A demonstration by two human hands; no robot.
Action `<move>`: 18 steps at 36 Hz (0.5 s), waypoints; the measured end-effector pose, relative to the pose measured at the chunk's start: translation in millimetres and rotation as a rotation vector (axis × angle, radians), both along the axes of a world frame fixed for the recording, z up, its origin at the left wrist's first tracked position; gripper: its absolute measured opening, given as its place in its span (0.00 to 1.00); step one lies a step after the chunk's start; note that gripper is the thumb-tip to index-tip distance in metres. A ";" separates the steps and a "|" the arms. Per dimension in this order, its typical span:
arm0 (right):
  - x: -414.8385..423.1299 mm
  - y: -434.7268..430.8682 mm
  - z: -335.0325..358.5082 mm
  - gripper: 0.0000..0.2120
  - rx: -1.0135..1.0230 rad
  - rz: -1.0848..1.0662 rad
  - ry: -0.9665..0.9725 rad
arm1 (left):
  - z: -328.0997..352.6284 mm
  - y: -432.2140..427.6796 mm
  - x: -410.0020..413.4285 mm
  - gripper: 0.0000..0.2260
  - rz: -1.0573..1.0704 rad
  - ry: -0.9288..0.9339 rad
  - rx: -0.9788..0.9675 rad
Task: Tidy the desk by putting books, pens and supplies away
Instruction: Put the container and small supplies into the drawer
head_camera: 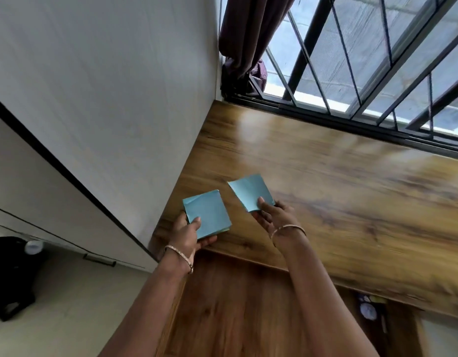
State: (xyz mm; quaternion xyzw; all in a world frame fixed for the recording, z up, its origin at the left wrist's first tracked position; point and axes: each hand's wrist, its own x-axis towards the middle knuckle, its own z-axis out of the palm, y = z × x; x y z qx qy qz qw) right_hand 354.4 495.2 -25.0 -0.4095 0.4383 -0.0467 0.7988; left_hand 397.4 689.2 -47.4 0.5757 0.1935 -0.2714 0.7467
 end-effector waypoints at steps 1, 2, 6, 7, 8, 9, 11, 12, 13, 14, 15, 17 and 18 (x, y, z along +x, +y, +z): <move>-14.1 1.9 4.3 0.07 0.039 -0.044 -0.045 | -0.3 -6.2 -2.8 0.12 -0.022 0.017 -0.014; -25.8 4.1 5.2 0.07 0.041 -0.075 -0.070 | -0.1 -13.1 -6.2 0.11 -0.048 0.028 -0.030; -58.8 19.4 -3.4 0.06 -0.082 -0.122 -0.040 | 5.8 -45.3 -26.8 0.11 -0.123 0.082 -0.136; -64.7 20.8 -6.4 0.06 -0.130 -0.137 -0.022 | 7.6 -53.4 -33.1 0.11 -0.135 0.096 -0.164; -70.4 19.9 -11.7 0.06 -0.187 -0.159 0.001 | 9.5 -60.9 -39.4 0.11 -0.147 0.108 -0.190; -75.8 18.7 -15.6 0.07 -0.238 -0.185 0.022 | 11.1 -67.6 -45.4 0.10 -0.163 0.114 -0.206; -86.0 15.5 -20.9 0.09 -0.359 -0.205 0.086 | 14.1 -78.3 -56.5 0.10 -0.203 0.120 -0.218; -91.2 13.9 -22.5 0.10 -0.428 -0.203 0.118 | 15.6 -83.0 -61.7 0.11 -0.221 0.127 -0.224; -96.9 12.3 -23.2 0.10 -0.484 -0.199 0.143 | 16.6 -87.0 -66.8 0.13 -0.239 0.134 -0.230; -102.3 10.8 -23.3 0.11 -0.525 -0.199 0.161 | 17.5 -91.3 -71.9 0.15 -0.256 0.138 -0.238; -108.1 8.8 -24.0 0.11 -0.553 -0.201 0.180 | 18.3 -95.4 -76.7 0.17 -0.272 0.144 -0.243; -118.8 4.0 -27.2 0.12 -0.565 -0.208 0.219 | 19.4 -102.9 -85.5 0.20 -0.306 0.151 -0.236; -124.0 1.9 -28.1 0.14 -0.556 -0.211 0.232 | 19.9 -106.5 -90.4 0.21 -0.324 0.150 -0.232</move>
